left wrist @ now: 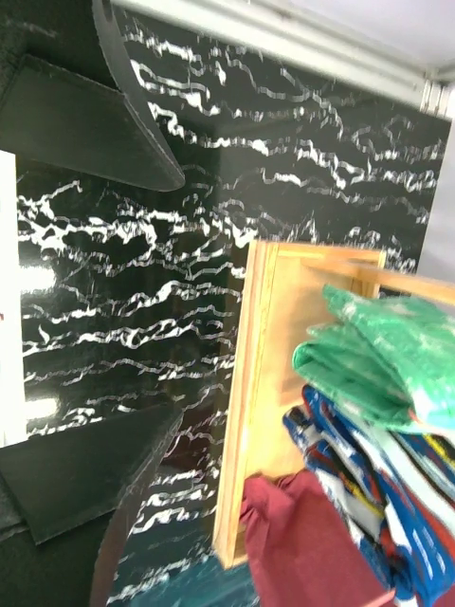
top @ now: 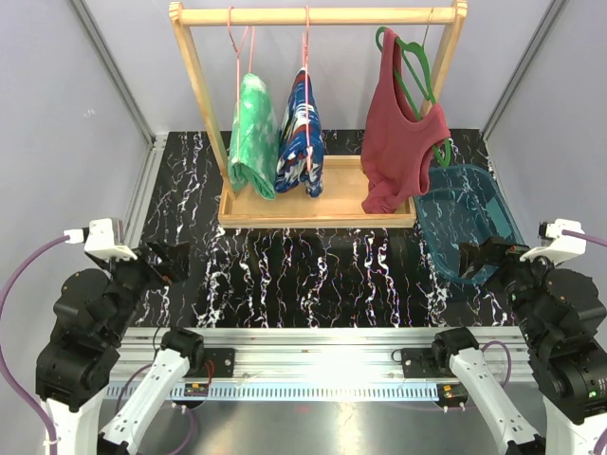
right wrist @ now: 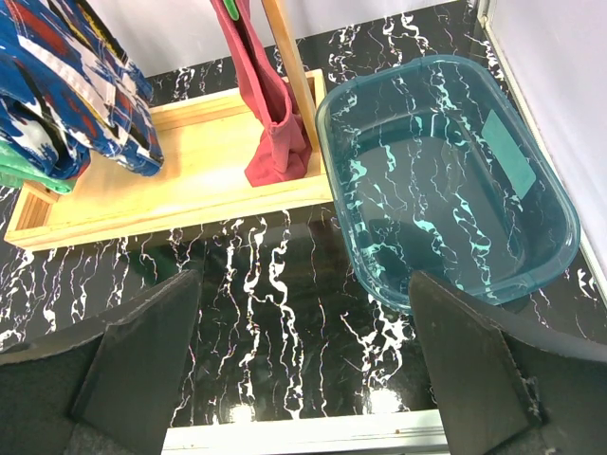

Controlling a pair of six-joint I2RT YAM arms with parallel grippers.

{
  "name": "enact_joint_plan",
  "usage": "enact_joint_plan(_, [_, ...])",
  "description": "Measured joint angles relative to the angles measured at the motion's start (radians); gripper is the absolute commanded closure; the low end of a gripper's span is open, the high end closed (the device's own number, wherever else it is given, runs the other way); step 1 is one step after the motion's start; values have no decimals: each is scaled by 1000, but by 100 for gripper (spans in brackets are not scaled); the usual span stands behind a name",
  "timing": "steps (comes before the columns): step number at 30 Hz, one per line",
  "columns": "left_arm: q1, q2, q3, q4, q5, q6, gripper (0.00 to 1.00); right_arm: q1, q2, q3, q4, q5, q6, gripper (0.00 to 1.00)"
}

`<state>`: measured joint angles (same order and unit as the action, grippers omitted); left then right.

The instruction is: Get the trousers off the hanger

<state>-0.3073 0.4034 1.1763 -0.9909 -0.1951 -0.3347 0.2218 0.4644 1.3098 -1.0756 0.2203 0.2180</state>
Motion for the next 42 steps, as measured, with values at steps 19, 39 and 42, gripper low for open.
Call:
enact_joint_plan(19, [-331,652,505,338,278,-76,1,0,43,-4,8,-29,12,1])
enact_joint_plan(39, [-534,1381,994,268,-399,168,44,0,7,29,8,-137,51,1])
enact_joint_plan(42, [-525,1386,987,268,-428,181,53,0,7,30,8,-157,56,1])
